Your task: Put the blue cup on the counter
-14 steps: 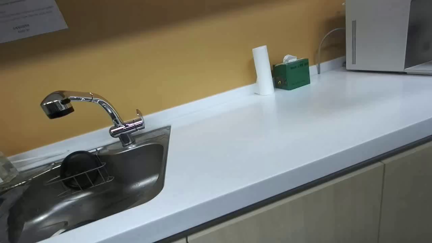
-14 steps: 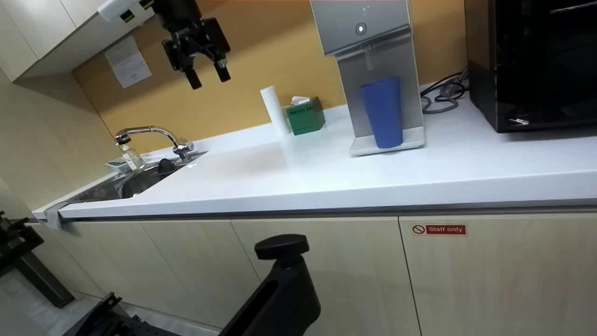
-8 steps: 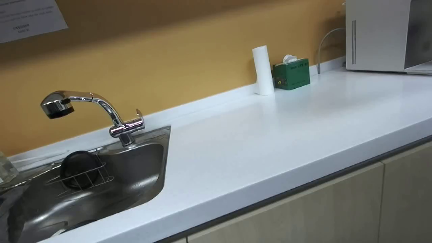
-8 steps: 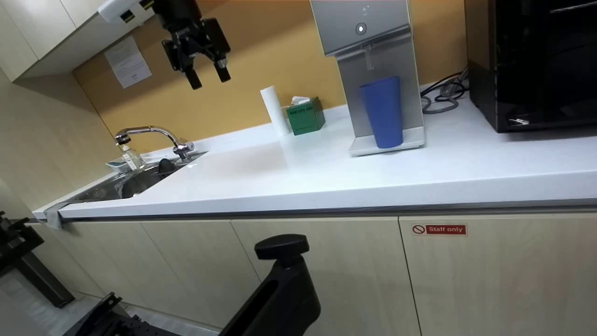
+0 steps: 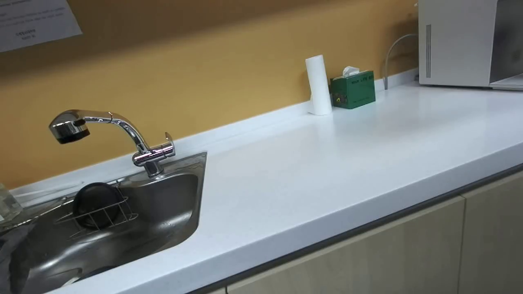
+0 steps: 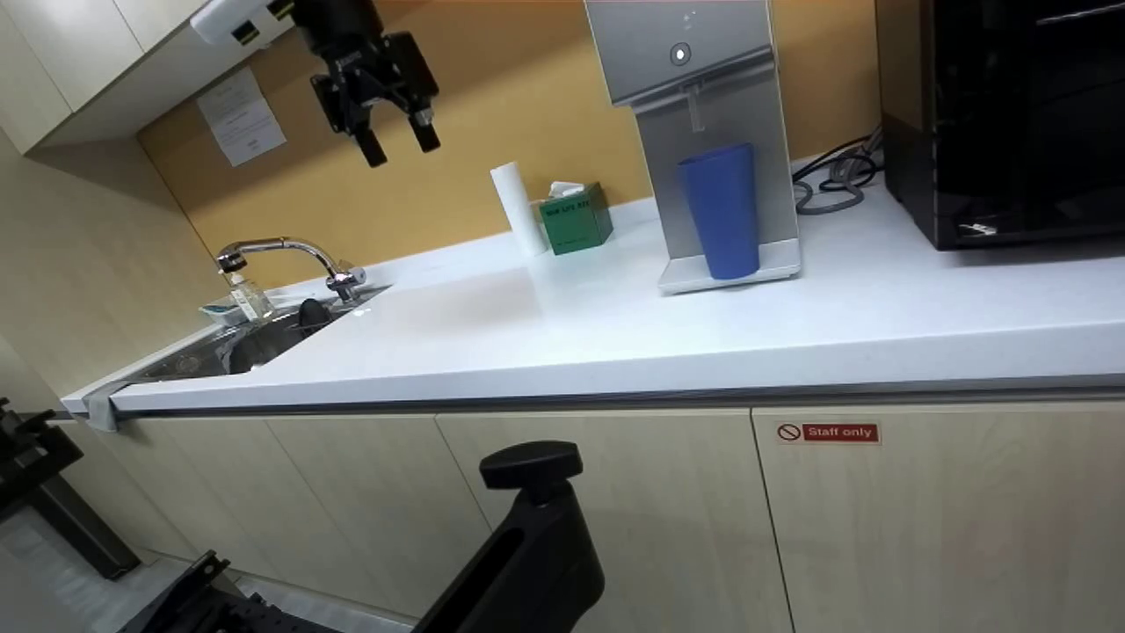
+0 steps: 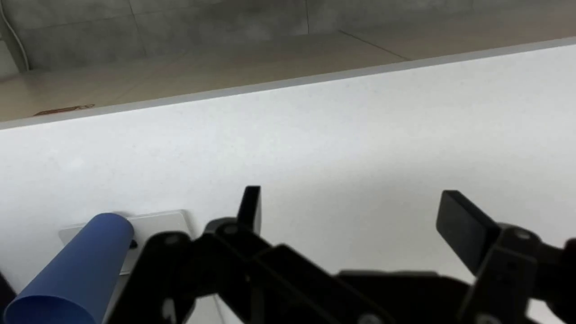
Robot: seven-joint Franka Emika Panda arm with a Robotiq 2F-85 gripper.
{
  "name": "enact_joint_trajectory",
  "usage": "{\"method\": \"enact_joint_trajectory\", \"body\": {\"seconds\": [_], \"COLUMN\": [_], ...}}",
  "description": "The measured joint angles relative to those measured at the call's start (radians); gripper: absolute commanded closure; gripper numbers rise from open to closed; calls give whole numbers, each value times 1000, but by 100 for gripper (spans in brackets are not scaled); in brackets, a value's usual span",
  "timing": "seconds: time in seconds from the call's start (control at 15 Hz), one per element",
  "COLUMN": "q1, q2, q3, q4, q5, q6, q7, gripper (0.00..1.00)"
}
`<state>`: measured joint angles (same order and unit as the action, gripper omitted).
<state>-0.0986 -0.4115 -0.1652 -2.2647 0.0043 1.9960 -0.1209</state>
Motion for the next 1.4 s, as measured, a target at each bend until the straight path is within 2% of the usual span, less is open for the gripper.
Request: {"method": "enact_joint_trajectory", "body": {"seconds": [0.2, 0.53, 0.87, 1.13, 1.4], "q1": [-38, -123, -255, -391, -405], "q2": [18, 78, 156, 213, 218], "q3": [7, -1, 8, 46, 57], "q4": [-29, -112, -192, -203, -203], "q5": [-17, -52, -159, -286, -292], "q6": [165, 550, 849, 955, 960], "q7": [64, 124, 295, 451, 468], "gripper": [0, 0, 0, 0, 0]}}
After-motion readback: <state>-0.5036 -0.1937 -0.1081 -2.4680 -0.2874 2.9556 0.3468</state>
